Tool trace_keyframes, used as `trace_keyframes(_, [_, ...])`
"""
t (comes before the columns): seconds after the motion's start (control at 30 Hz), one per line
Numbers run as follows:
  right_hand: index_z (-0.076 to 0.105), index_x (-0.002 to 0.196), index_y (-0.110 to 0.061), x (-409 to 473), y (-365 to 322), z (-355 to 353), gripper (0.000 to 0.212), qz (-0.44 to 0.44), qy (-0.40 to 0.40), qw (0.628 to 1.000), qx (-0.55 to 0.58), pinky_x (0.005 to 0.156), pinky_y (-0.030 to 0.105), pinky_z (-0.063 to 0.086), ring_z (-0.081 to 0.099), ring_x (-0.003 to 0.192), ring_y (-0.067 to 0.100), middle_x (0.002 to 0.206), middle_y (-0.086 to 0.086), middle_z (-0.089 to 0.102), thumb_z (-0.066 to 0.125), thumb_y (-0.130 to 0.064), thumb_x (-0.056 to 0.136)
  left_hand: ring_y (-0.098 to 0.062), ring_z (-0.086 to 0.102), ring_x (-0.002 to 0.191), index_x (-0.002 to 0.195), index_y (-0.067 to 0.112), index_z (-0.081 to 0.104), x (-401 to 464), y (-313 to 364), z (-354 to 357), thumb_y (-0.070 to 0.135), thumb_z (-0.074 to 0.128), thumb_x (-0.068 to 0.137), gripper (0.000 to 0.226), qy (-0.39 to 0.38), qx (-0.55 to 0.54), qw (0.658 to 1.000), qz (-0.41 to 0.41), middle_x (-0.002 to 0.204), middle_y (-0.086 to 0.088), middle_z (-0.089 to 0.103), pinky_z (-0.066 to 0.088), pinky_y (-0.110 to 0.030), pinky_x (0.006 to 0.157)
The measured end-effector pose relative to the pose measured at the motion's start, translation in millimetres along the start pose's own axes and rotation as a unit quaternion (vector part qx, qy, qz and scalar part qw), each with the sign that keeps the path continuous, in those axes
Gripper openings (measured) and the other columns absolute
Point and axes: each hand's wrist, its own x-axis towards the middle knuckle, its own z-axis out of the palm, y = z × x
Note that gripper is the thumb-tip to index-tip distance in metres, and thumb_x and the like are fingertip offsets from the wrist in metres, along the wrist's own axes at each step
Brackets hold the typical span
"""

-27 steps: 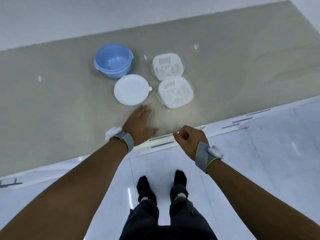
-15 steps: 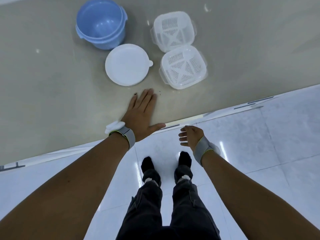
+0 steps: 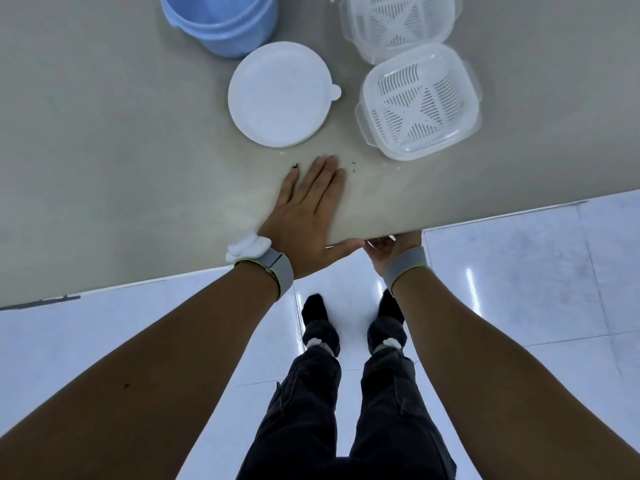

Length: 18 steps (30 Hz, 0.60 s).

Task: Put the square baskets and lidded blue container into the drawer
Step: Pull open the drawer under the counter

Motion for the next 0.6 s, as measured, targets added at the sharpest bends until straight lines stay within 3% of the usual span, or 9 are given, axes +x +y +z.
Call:
trace_keyframes(0.1, [0.061, 0.100, -0.017, 0, 3, 2, 0.037, 0.003, 0.006, 1.000, 0.006, 0.070, 0.042, 0.056, 0.067, 0.091, 0.033, 0.104, 0.013, 0.066, 0.051, -0.050, 0.087, -0.030, 0.013, 0.153, 0.153, 0.001, 0.026, 0, 0, 0, 0.076, 0.041, 0.087, 0.101, 0.003, 0.010, 1.000, 0.000, 0.163, -0.018, 0.021, 0.009, -0.054, 0.123])
trace_keyframes(0.23, [0.061, 0.103, -0.018, 4, 6, 2, 0.036, 0.007, 0.029, 1.000, 0.003, 0.087, 0.046, 0.054, 0.066, 0.102, 0.030, 0.114, 0.012, 0.065, 0.047, -0.048, 0.088, -0.030, 0.013, 0.153, 0.153, 0.002, 0.025, 0, 0, 2, 0.076, 0.039, 0.087, 0.101, 0.006, 0.020, 1.000, 0.000, 0.164, -0.017, 0.020, 0.009, -0.054, 0.123])
trace_keyframes(0.33, [0.061, 0.100, -0.018, 4, 7, 7, 0.031, 0.010, 0.040, 0.999, 0.035, 0.067, 0.038, 0.055, 0.064, 0.087, 0.029, 0.100, 0.009, 0.065, 0.049, -0.045, 0.088, -0.030, 0.013, 0.153, 0.153, 0.002, 0.025, -1, 1, 4, 0.076, 0.040, 0.087, 0.100, 0.010, 0.024, 1.000, 0.000, 0.163, -0.017, 0.020, 0.008, -0.053, 0.123])
trace_keyframes(0.4, [0.061, 0.103, -0.020, 4, 8, 11, 0.029, 0.000, 0.041, 0.998, 0.057, 0.063, 0.037, 0.056, 0.063, 0.079, 0.028, 0.093, 0.008, 0.064, 0.051, -0.043, 0.088, -0.030, 0.014, 0.153, 0.153, 0.002, 0.025, 0, 1, 3, 0.076, 0.041, 0.087, 0.100, 0.012, 0.027, 1.000, -0.002, 0.163, -0.018, 0.021, 0.008, -0.053, 0.123])
trace_keyframes(0.6, [0.059, 0.117, -0.020, 8, 11, 11, 0.040, 0.020, 0.039, 0.996, 0.077, 0.073, 0.043, 0.052, 0.063, 0.106, 0.030, 0.120, 0.012, 0.061, 0.050, -0.046, 0.088, -0.031, 0.015, 0.152, 0.153, 0.001, 0.026, 0, 3, 5, 0.076, 0.043, 0.087, 0.101, 0.016, 0.031, 0.999, 0.001, 0.162, -0.019, 0.023, 0.010, -0.055, 0.122])
